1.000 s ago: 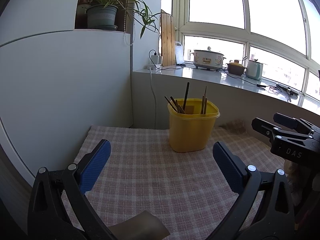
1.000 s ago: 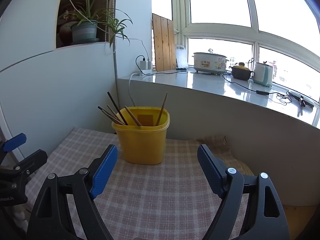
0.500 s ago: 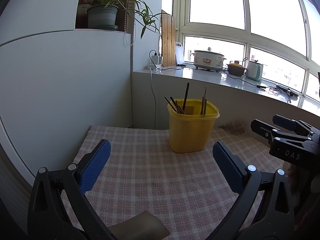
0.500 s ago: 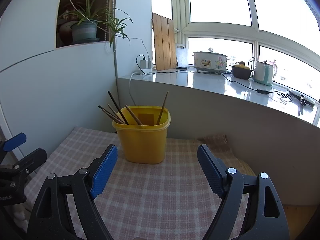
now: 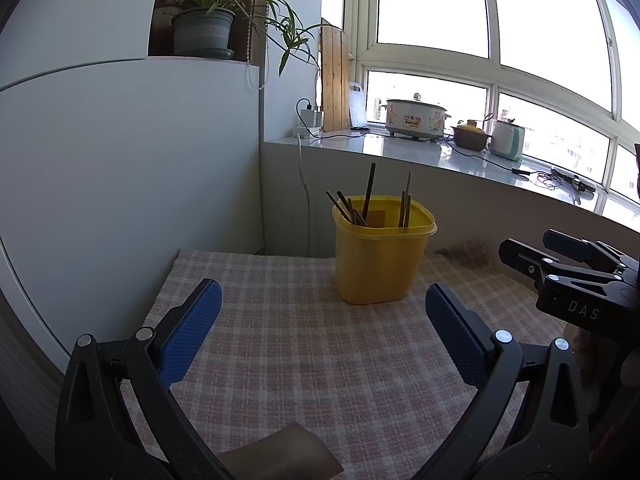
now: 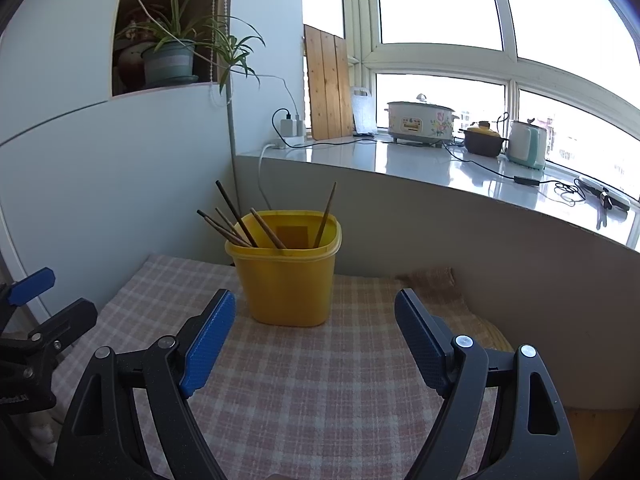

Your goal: Organize utensils

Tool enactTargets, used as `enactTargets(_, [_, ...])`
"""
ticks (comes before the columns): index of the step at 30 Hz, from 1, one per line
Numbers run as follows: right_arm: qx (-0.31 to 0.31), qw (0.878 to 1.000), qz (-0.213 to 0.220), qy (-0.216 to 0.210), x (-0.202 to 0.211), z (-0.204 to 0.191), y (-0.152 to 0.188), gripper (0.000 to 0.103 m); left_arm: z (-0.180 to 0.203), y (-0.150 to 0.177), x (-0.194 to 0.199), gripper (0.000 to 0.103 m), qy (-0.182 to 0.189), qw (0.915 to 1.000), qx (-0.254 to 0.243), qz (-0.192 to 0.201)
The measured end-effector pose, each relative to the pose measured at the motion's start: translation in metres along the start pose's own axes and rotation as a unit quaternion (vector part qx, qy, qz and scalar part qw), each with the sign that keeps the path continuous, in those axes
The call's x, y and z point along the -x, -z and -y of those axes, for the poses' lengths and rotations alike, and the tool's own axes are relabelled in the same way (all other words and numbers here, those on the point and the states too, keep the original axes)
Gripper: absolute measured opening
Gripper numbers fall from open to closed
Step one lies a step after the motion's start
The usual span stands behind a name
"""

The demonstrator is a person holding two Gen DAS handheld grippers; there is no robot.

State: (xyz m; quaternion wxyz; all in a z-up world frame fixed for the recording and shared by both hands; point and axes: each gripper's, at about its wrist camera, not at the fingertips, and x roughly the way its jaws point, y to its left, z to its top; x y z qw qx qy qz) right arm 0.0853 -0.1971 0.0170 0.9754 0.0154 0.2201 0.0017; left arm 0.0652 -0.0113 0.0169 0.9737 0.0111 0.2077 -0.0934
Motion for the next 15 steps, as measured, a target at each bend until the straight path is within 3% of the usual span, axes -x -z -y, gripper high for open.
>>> enactTargets(15, [-0.005, 1.0, -0.006, -0.003, -0.0024, 0.0012, 0.004, 0.082, 0.0, 0.0029, -0.002, 0.103, 0.0, 1.0, 0.001, -0.001])
